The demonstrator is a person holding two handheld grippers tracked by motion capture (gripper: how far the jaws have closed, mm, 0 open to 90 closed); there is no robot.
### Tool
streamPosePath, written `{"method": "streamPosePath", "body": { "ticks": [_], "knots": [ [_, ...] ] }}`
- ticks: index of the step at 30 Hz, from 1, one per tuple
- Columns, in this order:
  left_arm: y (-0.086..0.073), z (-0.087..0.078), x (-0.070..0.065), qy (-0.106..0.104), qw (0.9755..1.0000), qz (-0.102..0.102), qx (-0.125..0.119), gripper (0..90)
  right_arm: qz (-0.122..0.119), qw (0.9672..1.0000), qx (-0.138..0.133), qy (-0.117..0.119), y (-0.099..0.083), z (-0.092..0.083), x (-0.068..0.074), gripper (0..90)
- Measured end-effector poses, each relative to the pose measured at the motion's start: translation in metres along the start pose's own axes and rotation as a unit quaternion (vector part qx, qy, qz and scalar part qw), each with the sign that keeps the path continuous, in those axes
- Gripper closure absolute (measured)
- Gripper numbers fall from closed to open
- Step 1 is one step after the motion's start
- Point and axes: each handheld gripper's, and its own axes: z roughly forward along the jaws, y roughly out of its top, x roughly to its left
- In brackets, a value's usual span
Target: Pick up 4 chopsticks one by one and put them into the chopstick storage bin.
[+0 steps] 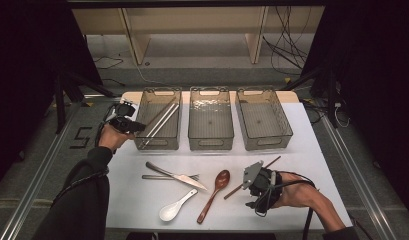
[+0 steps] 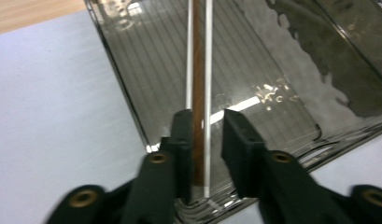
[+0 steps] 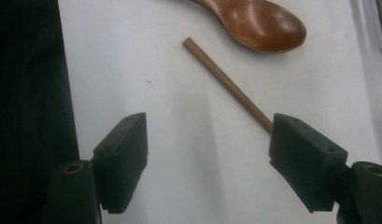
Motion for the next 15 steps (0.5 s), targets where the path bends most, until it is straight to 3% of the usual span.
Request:
{"method": "streamPosePath", "body": {
  "ticks": [3,8,12,15],
  "knots": [
    [-0.001,-0.002,-0.003,0.000,1.0000,-0.001,-0.002,54.0,-0.001,1.0000,-0.003,-0.003,-0.002,-0.002,-0.002,29.2],
    [-0.002,-0.017,-0.011,-0.029,0.9990,-0.014,-0.033,41.0,0.006,0.9999,-0.006,-0.008,-0.005,-0.006,-0.005,29.1],
    [-0.006,-0.035,-0.021,-0.042,0.9978,0.001,-0.051,31.9,0.015,0.9997,-0.012,-0.016,-0.008,-0.009,-0.010,29.1],
    [-0.013,-0.049,-0.033,-0.059,0.9956,0.006,-0.073,28.3,0.017,0.9997,-0.011,-0.017,-0.008,-0.011,-0.014,29.1]
  ]
}}
